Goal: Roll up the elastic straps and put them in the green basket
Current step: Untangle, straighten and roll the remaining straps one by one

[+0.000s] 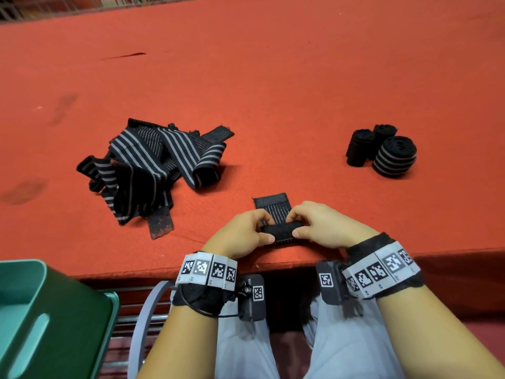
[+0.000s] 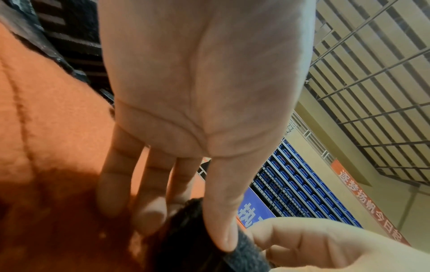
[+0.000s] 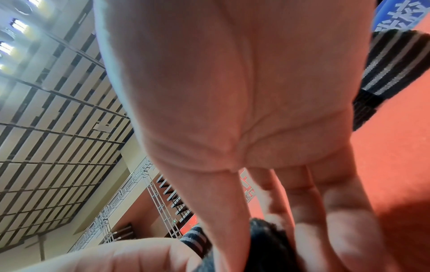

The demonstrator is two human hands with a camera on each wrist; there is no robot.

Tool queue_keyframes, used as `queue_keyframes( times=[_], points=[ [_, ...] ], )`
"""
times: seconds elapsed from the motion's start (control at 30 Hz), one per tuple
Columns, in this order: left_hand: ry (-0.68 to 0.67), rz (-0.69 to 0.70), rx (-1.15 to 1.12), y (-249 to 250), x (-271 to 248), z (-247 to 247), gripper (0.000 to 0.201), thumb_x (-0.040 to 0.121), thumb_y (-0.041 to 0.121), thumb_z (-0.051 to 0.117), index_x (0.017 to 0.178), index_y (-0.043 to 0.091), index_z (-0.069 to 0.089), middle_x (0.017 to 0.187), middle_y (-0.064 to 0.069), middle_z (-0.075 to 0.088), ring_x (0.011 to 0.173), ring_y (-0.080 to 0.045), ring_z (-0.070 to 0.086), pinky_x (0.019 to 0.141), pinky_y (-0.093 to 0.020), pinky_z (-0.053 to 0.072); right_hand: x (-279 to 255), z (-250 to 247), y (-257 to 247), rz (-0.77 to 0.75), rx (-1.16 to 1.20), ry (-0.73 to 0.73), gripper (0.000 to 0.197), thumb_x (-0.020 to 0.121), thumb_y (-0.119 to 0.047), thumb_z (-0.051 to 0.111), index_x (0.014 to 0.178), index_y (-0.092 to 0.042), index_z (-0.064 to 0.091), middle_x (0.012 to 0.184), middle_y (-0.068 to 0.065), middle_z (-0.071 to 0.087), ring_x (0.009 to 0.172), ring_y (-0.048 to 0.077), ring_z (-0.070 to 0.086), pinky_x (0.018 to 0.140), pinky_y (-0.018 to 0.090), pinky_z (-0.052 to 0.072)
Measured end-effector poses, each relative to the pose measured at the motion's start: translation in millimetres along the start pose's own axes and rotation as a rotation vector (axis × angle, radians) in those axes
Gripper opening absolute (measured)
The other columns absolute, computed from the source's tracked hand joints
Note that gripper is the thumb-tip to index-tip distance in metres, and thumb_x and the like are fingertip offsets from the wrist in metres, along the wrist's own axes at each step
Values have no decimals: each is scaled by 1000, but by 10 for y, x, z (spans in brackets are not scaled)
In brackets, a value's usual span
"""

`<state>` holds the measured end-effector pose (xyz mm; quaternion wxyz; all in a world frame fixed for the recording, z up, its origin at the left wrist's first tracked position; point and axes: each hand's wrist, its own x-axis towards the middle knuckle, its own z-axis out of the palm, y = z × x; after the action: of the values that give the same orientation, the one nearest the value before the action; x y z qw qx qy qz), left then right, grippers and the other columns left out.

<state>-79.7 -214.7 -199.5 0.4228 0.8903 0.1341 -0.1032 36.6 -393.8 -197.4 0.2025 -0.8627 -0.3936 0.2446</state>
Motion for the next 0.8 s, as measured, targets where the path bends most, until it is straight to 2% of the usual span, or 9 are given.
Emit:
queue_keyframes(
  times=[0.07, 0.17, 0.27, 0.37, 0.43, 0.57, 0.63, 0.8],
  points=[
    [18, -14, 33, 7, 11, 8, 15, 86, 21, 73, 98, 26, 64, 99, 1, 63, 84, -12, 59, 82, -34, 49, 16, 12, 7, -2, 7, 1, 17, 92, -28, 66, 109, -31, 63, 104, -10, 49, 99, 11, 49, 93, 34, 41],
    [62, 6, 91, 11, 24, 9, 13, 90, 21, 70, 102, 23, 66, 103, 6, 55, 96, -12, 54, 87, -26, 40, 47, 33, 18, -14, 16, 14, 20, 95, -30, 61, 115, -29, 66, 108, -7, 51, 102, 14, 51, 97, 38, 42],
    [93, 28, 67, 14, 19, 8, 21, 92, 20, 67, 112, 25, 61, 100, 2, 60, 87, -11, 55, 80, -26, 44, 95, 38, 17, -8, 24, 26, 24, 97, -30, 58, 119, -26, 66, 111, -5, 52, 105, 16, 52, 98, 39, 41],
    [129, 57, 79, -2, 40, 7, 18, 93, 21, 65, 108, 28, 59, 91, 0, 60, 78, -11, 54, 77, -31, 46, 132, 42, 21, -18, 16, 63, 22, 97, -29, 58, 118, -27, 65, 110, -5, 57, 105, 17, 54, 96, 38, 43],
    [161, 87, 121, -12, 65, 9, 18, 89, 22, 69, 104, 26, 62, 93, 3, 58, 83, -13, 56, 80, -31, 46, 142, 44, 24, -25, 55, 112, 15, 95, -26, 61, 110, -28, 61, 102, -7, 61, 98, 17, 56, 89, 36, 45],
    [216, 104, 173, -32, 120, 42, 37, 71, 27, 85, 103, 25, 65, 98, 13, 47, 84, -8, 52, 80, -25, 43, 167, 63, 30, -13, 89, 158, 6, 95, -25, 60, 100, -26, 56, 90, -10, 57, 87, 15, 55, 75, 33, 40],
    [238, 110, 184, -45, 144, 53, 36, 75, 28, 83, 106, 22, 66, 100, 14, 45, 88, -8, 52, 84, -26, 44, 192, 86, 38, -11, 78, 191, 5, 95, -26, 60, 99, -26, 57, 91, -7, 55, 89, 16, 53, 76, 33, 38],
    [209, 107, 161, -69, 171, 28, 30, 85, 28, 75, 111, 17, 67, 113, 14, 48, 97, -11, 55, 92, -32, 46, 209, 120, 48, -51, 89, 306, 9, 92, -27, 64, 97, -28, 57, 102, -7, 51, 95, 15, 55, 85, 36, 45]
  ],
)
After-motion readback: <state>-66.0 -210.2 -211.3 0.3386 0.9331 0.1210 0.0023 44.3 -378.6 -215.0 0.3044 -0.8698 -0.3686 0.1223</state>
